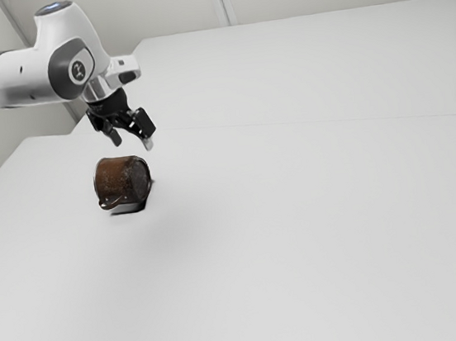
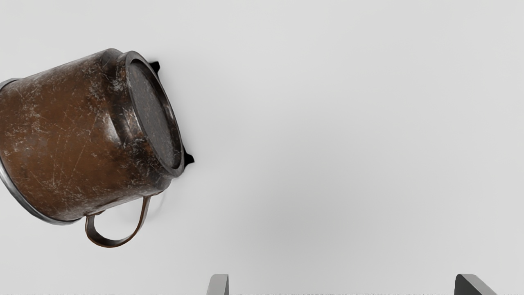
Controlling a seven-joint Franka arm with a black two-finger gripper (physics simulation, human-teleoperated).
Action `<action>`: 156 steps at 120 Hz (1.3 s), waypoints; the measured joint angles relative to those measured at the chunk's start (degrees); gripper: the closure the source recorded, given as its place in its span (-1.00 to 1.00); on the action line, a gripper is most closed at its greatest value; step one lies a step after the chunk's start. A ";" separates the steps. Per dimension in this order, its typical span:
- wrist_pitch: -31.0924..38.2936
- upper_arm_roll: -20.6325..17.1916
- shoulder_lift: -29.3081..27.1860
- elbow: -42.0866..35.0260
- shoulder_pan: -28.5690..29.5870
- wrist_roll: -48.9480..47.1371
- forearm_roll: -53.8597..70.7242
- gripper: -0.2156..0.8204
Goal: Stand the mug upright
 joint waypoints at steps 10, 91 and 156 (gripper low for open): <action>0.12 0.06 -0.16 -0.11 0.14 0.28 0.02 -0.58; -3.78 1.81 13.15 8.19 25.22 21.46 -24.30 -0.58; -11.53 0.40 24.76 16.19 32.36 38.55 -44.53 -0.58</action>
